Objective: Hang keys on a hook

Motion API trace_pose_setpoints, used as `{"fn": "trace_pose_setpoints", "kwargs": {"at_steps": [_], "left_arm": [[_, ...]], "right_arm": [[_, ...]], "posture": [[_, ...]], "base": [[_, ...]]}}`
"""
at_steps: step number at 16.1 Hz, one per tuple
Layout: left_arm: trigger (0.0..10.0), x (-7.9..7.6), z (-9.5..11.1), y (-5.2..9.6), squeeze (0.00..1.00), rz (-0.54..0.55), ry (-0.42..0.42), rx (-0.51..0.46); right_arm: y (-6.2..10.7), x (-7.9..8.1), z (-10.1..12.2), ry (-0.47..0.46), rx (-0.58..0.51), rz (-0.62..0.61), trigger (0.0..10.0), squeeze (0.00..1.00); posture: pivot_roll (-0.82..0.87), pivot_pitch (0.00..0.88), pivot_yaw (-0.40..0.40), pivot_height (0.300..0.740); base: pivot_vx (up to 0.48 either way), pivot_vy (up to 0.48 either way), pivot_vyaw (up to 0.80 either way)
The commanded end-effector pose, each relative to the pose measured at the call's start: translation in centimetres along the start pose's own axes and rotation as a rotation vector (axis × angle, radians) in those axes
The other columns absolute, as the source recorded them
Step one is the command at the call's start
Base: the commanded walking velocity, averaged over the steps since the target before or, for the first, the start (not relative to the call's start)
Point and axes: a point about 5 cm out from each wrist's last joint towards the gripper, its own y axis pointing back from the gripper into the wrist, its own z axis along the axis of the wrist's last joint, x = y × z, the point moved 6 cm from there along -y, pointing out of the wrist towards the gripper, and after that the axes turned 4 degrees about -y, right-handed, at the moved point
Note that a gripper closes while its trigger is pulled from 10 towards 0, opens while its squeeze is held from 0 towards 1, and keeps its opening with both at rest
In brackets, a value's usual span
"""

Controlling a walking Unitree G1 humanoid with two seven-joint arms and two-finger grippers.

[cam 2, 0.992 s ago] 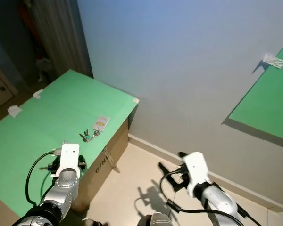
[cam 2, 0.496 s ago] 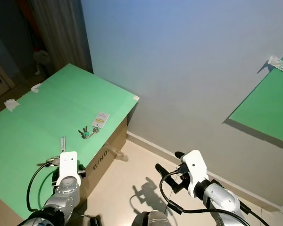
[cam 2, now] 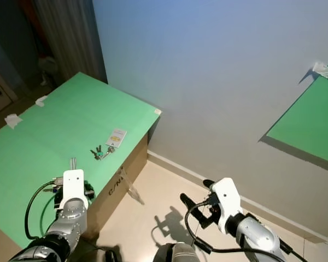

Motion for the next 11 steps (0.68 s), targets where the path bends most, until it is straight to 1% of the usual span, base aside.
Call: {"fn": "trace_pose_setpoints", "kwargs": {"at_steps": [1, 2, 3, 5, 6, 7, 8, 10, 11], "left_arm": [[10.0, -0.6, 0.2, 0.0, 0.0, -0.02, -0.001, 0.005], [10.0, -0.6, 0.2, 0.0, 0.0, -0.022, -0.002, 0.005], [10.0, -0.5, 0.6, -0.2, 0.0, -0.026, -0.001, 0.005], [10.0, -0.5, 0.4, -0.4, 0.0, -0.044, 0.028, 0.032], [4.9, -1.0, 0.7, -0.4, 0.0, -0.089, 0.048, 0.037], [4.9, -1.1, 0.7, -0.5, 0.0, -0.099, 0.059, 0.044], [0.0, -1.0, 0.4, -0.5, 0.0, -0.104, 0.098, 0.067], [0.0, -0.7, -1.1, -0.5, 0.0, -0.097, 0.177, 0.162], [0.0, -0.5, -2.0, -0.3, 0.0, -0.087, 0.19, 0.2]], "right_arm": [[0.6, 0.0, 0.1, -0.008, 0.004, -0.008, 10.0, 0.0], [0.7, 0.1, 0.1, -0.007, 0.005, -0.006, 10.0, 0.0], [1.1, 0.6, 0.1, -0.012, 0.009, 0.012, 10.0, 0.0], [1.6, 0.9, -0.2, -0.014, 0.02, 0.015, 10.0, 0.0], [1.8, 0.9, -0.1, -0.016, 0.022, 0.008, 10.0, 0.0], [1.8, 0.8, -0.1, -0.017, 0.022, 0.006, 10.0, 0.0], [1.9, 0.9, -0.1, -0.017, 0.022, 0.005, 10.0, 0.0], [2.0, 0.8, 0.0, -0.018, 0.025, 0.0, 10.0, 0.0], [2.1, 0.8, -0.1, -0.02, 0.026, -0.003, 10.0, 0.0]], "posture": [[-0.36, 0.172, -0.051, 0.74], [-0.36, 0.172, -0.051, 0.74], [-0.37, 0.181, -0.053, 0.74], [-0.38, 0.188, -0.054, 0.74], [-0.39, 0.19, -0.053, 0.74], [-0.4, 0.191, -0.052, 0.74], [-0.4, 0.191, -0.051, 0.74], [-0.4, 0.191, -0.05, 0.74], [-0.4, 0.193, -0.048, 0.74]], "base": [[0.0, 0.0, 0.0], [0.0, 0.0, 0.0], [0.0, 0.0, 0.0], [0.0, 0.0, 0.0], [0.0, 0.0, 0.0], [0.0, 0.0, 0.0], [0.0, 0.0, 0.0], [0.0, 0.0, 0.0], [0.0, 0.0, 0.0]]}}
